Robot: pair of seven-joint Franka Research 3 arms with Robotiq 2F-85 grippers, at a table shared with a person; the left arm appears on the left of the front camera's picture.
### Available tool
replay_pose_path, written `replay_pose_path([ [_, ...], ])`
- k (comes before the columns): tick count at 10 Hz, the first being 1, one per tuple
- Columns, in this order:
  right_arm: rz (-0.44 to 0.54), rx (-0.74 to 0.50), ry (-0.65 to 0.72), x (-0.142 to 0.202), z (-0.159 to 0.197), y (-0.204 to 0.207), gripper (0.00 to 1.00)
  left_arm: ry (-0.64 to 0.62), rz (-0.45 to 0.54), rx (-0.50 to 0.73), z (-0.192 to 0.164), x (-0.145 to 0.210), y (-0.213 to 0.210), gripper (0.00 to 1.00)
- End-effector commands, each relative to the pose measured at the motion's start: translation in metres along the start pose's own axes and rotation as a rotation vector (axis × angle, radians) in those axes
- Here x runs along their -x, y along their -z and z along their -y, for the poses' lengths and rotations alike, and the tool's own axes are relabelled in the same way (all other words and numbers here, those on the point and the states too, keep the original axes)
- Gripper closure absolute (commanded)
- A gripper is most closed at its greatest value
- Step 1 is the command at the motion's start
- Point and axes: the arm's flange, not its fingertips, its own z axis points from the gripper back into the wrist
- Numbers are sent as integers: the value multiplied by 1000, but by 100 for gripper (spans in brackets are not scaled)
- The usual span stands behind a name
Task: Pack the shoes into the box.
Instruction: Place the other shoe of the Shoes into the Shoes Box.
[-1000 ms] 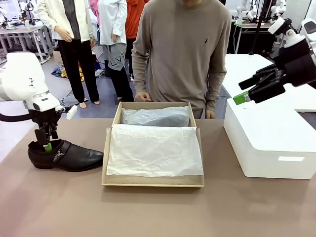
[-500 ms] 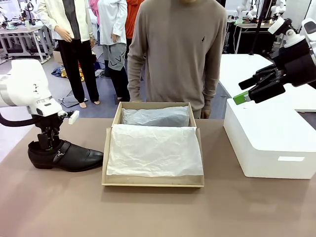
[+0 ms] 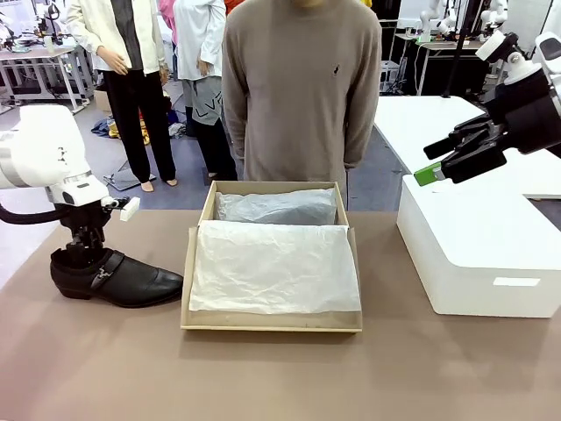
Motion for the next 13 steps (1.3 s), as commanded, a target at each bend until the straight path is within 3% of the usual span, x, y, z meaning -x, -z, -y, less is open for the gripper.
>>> replay_pose_path([
  [1, 20, -15, -21, -1, 4, 1, 0, 14, 26, -22, -4, 5, 0, 100],
  [9, 20, -15, -21, -1, 4, 1, 0, 4, -11, -56, -2, 10, -14, 100],
  [13, 20, -15, -21, -1, 4, 1, 0, -123, -24, -94, -13, 34, -67, 100],
])
